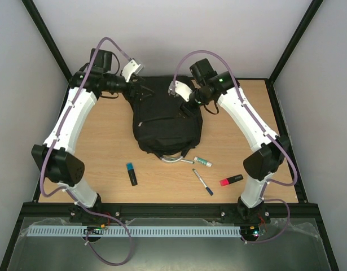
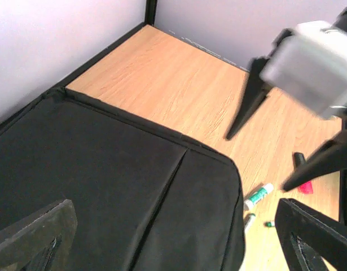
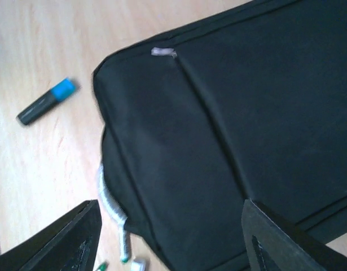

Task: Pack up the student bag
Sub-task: Adjust the student bag at the center of the board.

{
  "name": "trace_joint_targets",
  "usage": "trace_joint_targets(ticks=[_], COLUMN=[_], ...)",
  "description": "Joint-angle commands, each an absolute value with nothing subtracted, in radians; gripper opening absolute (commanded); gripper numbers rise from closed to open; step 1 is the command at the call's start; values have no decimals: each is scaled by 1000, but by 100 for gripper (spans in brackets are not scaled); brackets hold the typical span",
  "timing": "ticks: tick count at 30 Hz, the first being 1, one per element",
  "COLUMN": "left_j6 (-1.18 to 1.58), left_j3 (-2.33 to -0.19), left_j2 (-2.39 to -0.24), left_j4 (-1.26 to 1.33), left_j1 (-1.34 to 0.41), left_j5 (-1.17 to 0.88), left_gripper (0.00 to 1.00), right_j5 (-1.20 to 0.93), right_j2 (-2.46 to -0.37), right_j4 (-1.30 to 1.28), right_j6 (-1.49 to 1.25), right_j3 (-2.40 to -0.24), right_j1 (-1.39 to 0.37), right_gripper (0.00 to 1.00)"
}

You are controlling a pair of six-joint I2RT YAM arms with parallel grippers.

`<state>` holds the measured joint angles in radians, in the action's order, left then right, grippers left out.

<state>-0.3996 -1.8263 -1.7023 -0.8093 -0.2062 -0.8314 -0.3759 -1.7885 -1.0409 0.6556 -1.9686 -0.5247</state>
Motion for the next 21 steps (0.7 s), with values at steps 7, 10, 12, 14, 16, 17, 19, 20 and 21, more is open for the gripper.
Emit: trace_joint_targets(ticks=[7,10,12,14,16,17,19,20,21], left_j6=[-280,-461,-582,-679,-781,-818,-866,-880,-889], left_j3=[-1617,-1544,-1479,-1406,-1329,-1286,-1220,-1192,-1167], left_j2=[-1630,-1638,-1648,-1650,-1647,-1644,-1636,-1632,-1628], left_j4=[-714,-786,-816,-830,-836,-834,-808,-785,-763], left_j1=[-92,-66,-49,-34,-27,-27,-26,-26,-26], left_j5=[-728,-702,-674,-662,-656,-643,-619,-607,-596], left_gripper=[95,77,65,61,58,57,54,54,53], right_j5=[-405,-370,-328,-304,-279,-252,-197,-162,-128], right_j2=[-1971,-2004,-2029,-2057,-2079,-2088,-2111,-2120,-2131], right_j4=[-932,-902,-874,-851,-830,-816,-800,-791,-782], right_j6=[449,437,423,403,376,368,358,351,345], right_j3=[-2050,-2007,-1958,-1930,-1903,-1893,-1874,-1864,-1855], right_j1=[-518,-518,-518,-517,-511,-510,-500,-492,-482], right_gripper=[69,69,68,67,65,65,64,63,63])
